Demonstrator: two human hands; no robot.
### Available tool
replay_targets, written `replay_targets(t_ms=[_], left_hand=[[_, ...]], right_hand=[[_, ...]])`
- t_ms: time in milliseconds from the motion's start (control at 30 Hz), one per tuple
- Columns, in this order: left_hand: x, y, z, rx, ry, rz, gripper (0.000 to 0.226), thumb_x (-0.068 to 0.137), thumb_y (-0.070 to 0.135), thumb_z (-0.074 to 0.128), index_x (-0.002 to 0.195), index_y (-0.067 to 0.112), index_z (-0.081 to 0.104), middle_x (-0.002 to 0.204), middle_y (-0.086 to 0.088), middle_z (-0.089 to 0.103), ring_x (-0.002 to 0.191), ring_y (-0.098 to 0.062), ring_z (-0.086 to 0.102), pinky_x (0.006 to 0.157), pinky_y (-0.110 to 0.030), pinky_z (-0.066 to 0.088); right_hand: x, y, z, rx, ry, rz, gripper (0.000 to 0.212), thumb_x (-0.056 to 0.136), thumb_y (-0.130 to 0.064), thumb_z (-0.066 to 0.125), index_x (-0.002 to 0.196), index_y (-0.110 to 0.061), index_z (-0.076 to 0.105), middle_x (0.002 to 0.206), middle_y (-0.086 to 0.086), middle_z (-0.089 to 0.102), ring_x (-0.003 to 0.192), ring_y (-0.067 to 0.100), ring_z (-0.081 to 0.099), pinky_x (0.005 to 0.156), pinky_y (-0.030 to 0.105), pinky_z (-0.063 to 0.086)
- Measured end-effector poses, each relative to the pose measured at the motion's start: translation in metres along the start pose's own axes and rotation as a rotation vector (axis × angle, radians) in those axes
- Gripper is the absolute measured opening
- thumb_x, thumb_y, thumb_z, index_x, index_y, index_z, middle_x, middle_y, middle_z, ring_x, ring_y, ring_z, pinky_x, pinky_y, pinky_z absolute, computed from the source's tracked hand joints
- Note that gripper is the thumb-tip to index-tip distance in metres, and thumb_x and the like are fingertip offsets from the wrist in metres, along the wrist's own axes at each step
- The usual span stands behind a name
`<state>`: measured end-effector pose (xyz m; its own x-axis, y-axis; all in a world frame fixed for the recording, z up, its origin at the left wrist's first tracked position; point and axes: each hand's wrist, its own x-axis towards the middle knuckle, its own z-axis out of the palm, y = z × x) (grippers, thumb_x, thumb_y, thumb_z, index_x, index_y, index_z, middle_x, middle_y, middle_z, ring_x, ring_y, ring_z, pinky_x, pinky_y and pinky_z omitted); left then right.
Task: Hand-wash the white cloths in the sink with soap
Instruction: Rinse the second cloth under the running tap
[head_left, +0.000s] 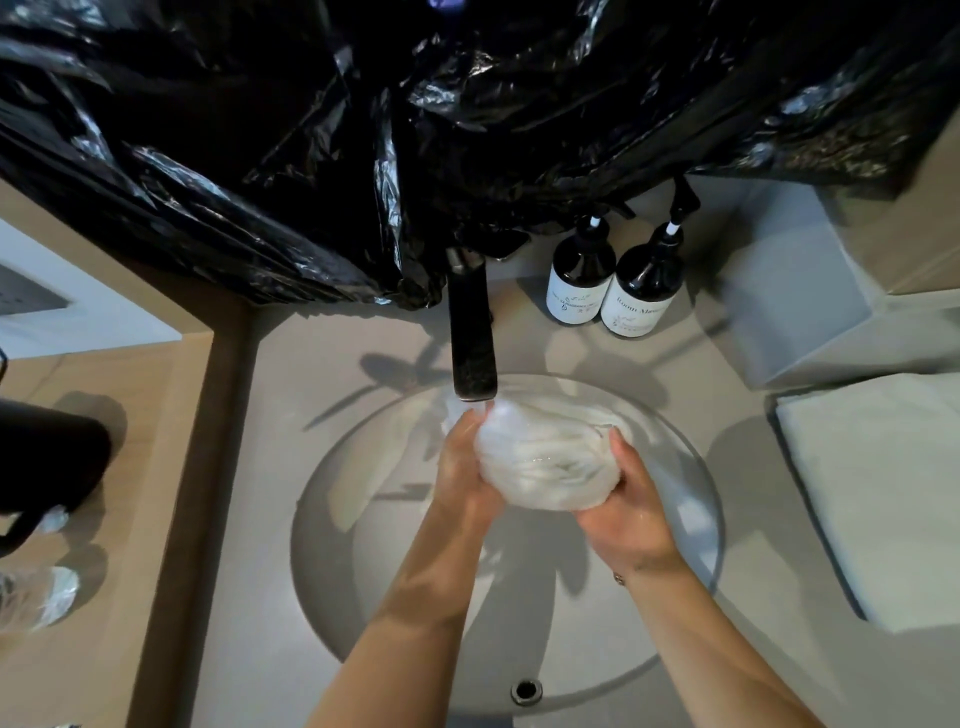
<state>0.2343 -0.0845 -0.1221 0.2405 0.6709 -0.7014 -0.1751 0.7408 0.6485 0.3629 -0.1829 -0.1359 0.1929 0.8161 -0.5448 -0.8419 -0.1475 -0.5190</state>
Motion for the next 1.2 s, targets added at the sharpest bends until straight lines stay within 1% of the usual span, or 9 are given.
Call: replay_targets(t_ms=[100,233,400,500,633,767,933,1067,1200], left_hand=[[-0.006,0.011,-0.009,-0.1,-0.219,-0.043,0.047,0.088,0.033,0.062,0.118,-0.003,0.063,0.119,-0.026,0.061,0.114,-0.039,0.06,0.099,-0.047,0.046],[-0.005,0.023,0.003,0.02,-0.143,0.005,0.065,0.073,0.043,0.076,0.121,0.001,0.063,0.118,-0.024,0.066,0.107,-0.037,0.066,0.09,-0.045,0.053],[-0.002,0.014,-0.006,-0.152,-0.128,0.094,0.07,0.07,0.038,0.075,0.122,-0.003,0.054,0.117,-0.023,0.056,0.111,-0.043,0.058,0.105,-0.06,0.037],[-0.007,0.005,-0.016,-0.238,-0.172,0.144,0.075,0.077,0.037,0.073,0.13,-0.007,0.044,0.117,-0.031,0.048,0.109,-0.047,0.052,0.102,-0.067,0.035],[-0.021,-0.004,-0.019,-0.269,-0.166,0.135,0.052,0.093,0.037,0.057,0.122,-0.006,0.054,0.115,-0.035,0.056,0.109,-0.047,0.059,0.098,-0.057,0.046],[-0.028,-0.004,-0.036,-0.35,-0.304,0.137,0.059,0.106,0.034,0.031,0.135,-0.018,0.036,0.136,-0.047,0.036,0.129,-0.057,0.039,0.112,-0.064,0.028],[-0.03,-0.005,-0.067,-0.443,-0.286,0.064,0.066,0.106,0.038,0.007,0.144,-0.01,0.031,0.146,-0.036,0.034,0.138,-0.048,0.032,0.116,-0.06,0.021],[-0.027,-0.011,-0.087,-0.494,-0.186,-0.017,0.054,0.103,0.039,0.036,0.143,0.003,0.044,0.133,-0.022,0.058,0.122,-0.037,0.057,0.093,-0.046,0.051],[-0.021,-0.011,-0.1,-0.693,-0.159,-0.142,0.054,0.098,0.029,0.046,0.147,0.008,0.039,0.145,-0.015,0.047,0.133,-0.032,0.046,0.103,-0.048,0.044]], right_hand=[[-0.005,0.001,0.004,-0.034,0.058,0.034,0.054,0.105,-0.044,0.028,0.147,-0.012,0.04,0.15,0.015,0.042,0.139,0.028,0.039,0.115,0.046,0.031],[-0.002,0.005,0.019,-0.094,0.016,0.034,0.064,0.104,-0.051,0.023,0.147,-0.005,0.038,0.149,0.023,0.039,0.14,0.035,0.036,0.118,0.055,0.019],[0.009,0.016,0.019,-0.06,0.049,0.082,0.066,0.102,-0.055,0.024,0.141,-0.008,0.049,0.144,0.02,0.047,0.137,0.034,0.042,0.114,0.05,0.032],[0.011,0.022,0.015,-0.055,0.022,0.074,0.068,0.1,-0.057,0.028,0.14,-0.005,0.049,0.142,0.022,0.048,0.134,0.035,0.044,0.113,0.05,0.033],[0.018,0.029,0.017,-0.011,-0.003,0.104,0.072,0.097,-0.059,0.034,0.141,-0.003,0.046,0.144,0.026,0.045,0.135,0.04,0.041,0.114,0.054,0.029],[0.032,0.037,0.023,-0.03,-0.063,0.137,0.066,0.095,-0.053,0.045,0.139,-0.003,0.05,0.141,0.024,0.048,0.133,0.037,0.045,0.115,0.05,0.03],[0.052,0.034,0.05,-0.218,-0.128,0.16,0.054,0.088,-0.036,0.065,0.126,0.001,0.059,0.125,0.025,0.061,0.119,0.035,0.058,0.1,0.044,0.048],[0.065,0.031,0.076,-0.397,-0.145,0.139,0.051,0.076,-0.026,0.079,0.117,-0.001,0.063,0.112,0.022,0.068,0.105,0.034,0.066,0.088,0.042,0.055],[0.076,0.034,0.105,-0.571,-0.133,0.205,0.058,0.063,-0.029,0.089,0.112,-0.006,0.067,0.105,0.017,0.072,0.098,0.033,0.07,0.087,0.043,0.057]])
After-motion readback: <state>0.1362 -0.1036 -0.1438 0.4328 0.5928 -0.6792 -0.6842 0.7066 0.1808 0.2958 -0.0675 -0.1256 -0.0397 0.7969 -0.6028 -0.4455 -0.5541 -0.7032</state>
